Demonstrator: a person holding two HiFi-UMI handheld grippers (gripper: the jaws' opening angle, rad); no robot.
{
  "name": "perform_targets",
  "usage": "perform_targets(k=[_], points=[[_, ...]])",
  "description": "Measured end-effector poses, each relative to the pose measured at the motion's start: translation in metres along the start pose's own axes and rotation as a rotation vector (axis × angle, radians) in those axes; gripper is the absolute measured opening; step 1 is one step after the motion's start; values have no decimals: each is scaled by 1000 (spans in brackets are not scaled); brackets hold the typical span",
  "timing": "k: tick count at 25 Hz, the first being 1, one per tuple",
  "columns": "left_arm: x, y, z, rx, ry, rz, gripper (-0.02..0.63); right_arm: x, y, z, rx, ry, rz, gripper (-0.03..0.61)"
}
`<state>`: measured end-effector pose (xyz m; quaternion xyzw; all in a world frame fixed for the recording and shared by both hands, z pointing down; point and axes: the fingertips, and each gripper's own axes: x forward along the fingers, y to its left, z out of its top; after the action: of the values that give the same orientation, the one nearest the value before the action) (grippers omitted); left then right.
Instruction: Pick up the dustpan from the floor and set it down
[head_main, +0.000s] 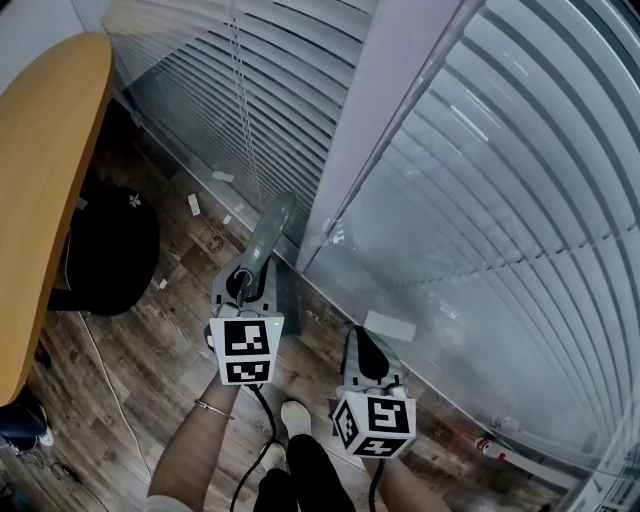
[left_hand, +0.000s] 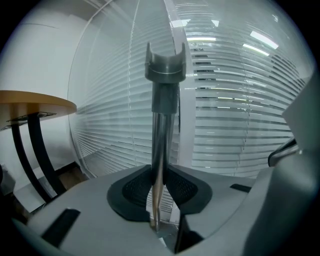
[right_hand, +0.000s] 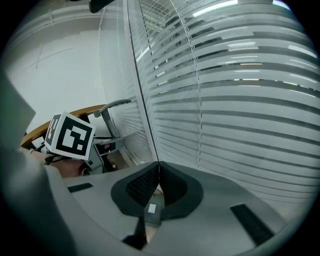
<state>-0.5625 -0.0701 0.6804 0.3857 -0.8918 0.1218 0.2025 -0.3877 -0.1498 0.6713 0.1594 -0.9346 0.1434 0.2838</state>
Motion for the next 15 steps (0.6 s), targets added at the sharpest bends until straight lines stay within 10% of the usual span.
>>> perform_targets(k=[15], points=[[8,1,3,-59,-14,-18,132,4,-4,-2,4,7,-1,32]])
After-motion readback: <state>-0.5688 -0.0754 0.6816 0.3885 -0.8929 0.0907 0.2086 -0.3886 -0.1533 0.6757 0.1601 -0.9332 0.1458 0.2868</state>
